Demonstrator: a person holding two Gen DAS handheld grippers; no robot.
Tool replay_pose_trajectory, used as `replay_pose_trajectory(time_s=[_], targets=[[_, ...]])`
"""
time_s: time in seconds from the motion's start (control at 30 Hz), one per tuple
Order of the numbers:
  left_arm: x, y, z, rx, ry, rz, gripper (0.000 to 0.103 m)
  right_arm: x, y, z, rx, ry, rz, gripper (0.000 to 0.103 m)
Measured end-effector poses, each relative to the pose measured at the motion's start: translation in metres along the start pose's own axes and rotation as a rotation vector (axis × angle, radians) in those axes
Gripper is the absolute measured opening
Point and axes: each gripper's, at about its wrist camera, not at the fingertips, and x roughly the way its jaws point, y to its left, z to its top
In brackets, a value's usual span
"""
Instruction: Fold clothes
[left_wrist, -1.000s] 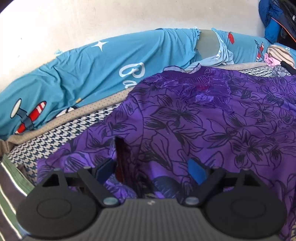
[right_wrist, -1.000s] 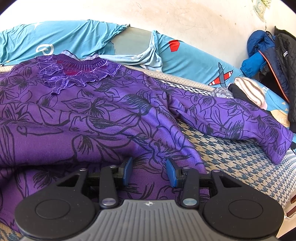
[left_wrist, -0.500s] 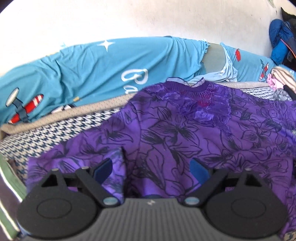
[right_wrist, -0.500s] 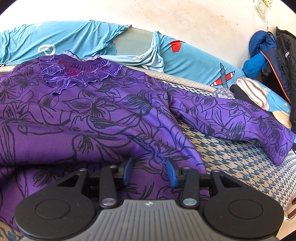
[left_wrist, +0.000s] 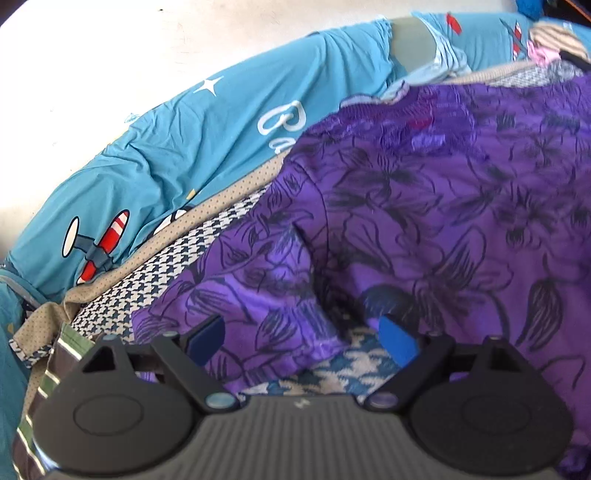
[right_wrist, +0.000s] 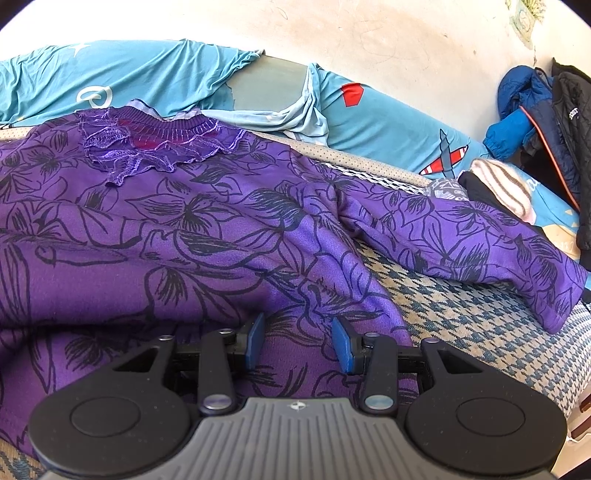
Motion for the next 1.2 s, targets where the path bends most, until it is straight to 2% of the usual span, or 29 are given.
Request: replay_pose_trajectory(time_s=[0.1,0.33,0.37,0.43,0.6,0.7,0.87,0.97,1.1,1.2], targets=[[0.006,-0.006,-0.007,0.057,0.024,0.054,0.085,0.0,0.001,0.0,-0.005,-0.002,-0.003,0.039],[0.009,-0.021,-0.01,0.142,-0.01,0.12,0.084,0.0,0.002,0.0,-0.005,-0.003,-0.008,0.039],[0.01,-0.022,-0.01,0.147,-0.013,0.124,0.081,0.0,0.002,0.0,-0.006,-0.003,-0.008,0.039],[0.012,-0.023,-0.008,0.138,-0.01,0.113,0.07,0.001,0.003,0.0,-0.009,-0.005,-0.009,0.039],[0.014,-0.024,-0.004,0.113,0.003,0.08,0.03,0.001,0.003,0.0,-0.013,-0.007,-0.012,0.039],[0.011,-0.021,-0.002,0.096,0.001,0.061,0.017,0.002,0.004,0.0,-0.016,-0.008,-0.015,0.039],[-0.006,-0.007,0.007,0.011,-0.066,0.083,0.01,0.002,0.005,0.001,-0.017,-0.008,-0.017,0.039],[-0.012,0.004,0.01,-0.035,-0.089,0.148,0.009,0.001,0.006,0.001,-0.016,-0.008,-0.021,0.039],[-0.018,0.033,0.009,-0.125,-0.105,0.31,0.008,0.001,0.006,0.001,-0.01,-0.006,-0.027,0.039],[-0.024,0.063,0.003,-0.209,-0.106,0.471,0.008,0.001,0.007,0.001,-0.006,-0.005,-0.034,0.039]])
